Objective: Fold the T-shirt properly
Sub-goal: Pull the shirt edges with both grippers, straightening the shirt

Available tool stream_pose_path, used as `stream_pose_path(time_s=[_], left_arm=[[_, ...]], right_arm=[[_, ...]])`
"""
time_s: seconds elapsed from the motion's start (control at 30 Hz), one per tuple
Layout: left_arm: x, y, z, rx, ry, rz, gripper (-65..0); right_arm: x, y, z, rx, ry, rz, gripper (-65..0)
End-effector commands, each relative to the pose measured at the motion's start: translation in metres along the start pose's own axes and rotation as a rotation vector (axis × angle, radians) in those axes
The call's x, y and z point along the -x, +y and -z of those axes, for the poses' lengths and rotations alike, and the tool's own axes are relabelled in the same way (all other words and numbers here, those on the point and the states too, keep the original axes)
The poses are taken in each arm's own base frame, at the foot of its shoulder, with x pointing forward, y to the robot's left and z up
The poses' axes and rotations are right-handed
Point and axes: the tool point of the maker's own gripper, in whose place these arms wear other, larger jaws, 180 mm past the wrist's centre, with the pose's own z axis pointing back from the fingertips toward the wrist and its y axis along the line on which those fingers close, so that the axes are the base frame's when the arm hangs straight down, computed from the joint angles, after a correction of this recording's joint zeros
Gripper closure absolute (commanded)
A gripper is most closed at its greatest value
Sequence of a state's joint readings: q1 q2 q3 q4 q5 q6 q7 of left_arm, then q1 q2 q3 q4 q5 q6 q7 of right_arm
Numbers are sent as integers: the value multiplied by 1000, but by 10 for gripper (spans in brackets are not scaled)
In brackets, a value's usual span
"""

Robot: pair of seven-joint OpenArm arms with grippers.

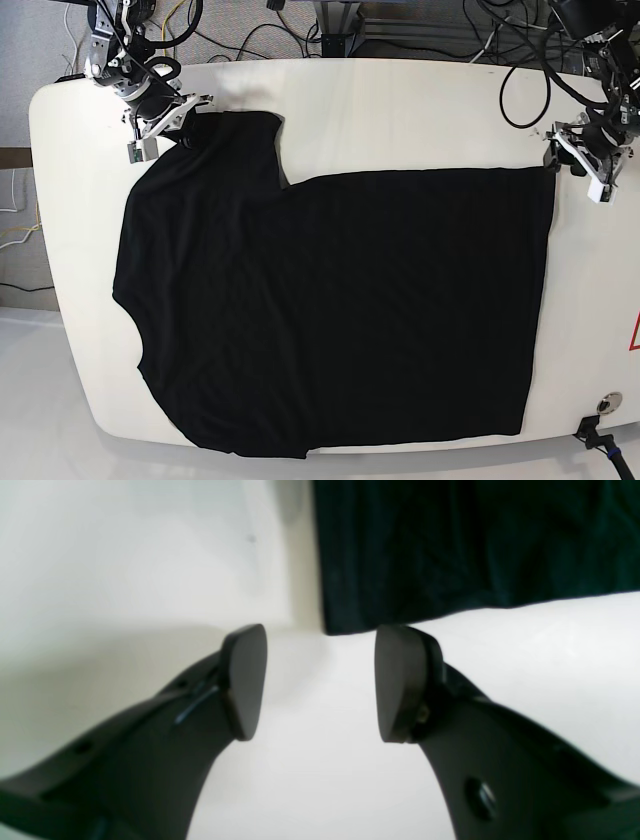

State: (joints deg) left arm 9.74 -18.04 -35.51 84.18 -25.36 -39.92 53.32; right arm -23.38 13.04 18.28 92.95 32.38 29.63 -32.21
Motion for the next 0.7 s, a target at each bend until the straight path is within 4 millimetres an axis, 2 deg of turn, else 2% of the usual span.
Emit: stream_pose_path(time_s=[0.0, 0.3, 0.37, 0.6, 0.67], left_arm=[[-15, 6, -6, -12, -42, 18, -325], [-4, 10, 8, 10, -16, -50, -325], [-6, 9, 9, 13, -34, -53, -325], [-2, -4, 19, 52, -12, -37, -325], [-7, -16, 26, 79, -15, -24, -324]], right_arm=[[-8, -2, -3, 3, -14, -19, -18], [-7, -2, -3, 2, -12, -19, -18], [-7, -2, -3, 2, -12, -19, -18], [-7, -2, -3, 2, -12, -19, -18], [-7, -2, -3, 2, -12, -19, -18]])
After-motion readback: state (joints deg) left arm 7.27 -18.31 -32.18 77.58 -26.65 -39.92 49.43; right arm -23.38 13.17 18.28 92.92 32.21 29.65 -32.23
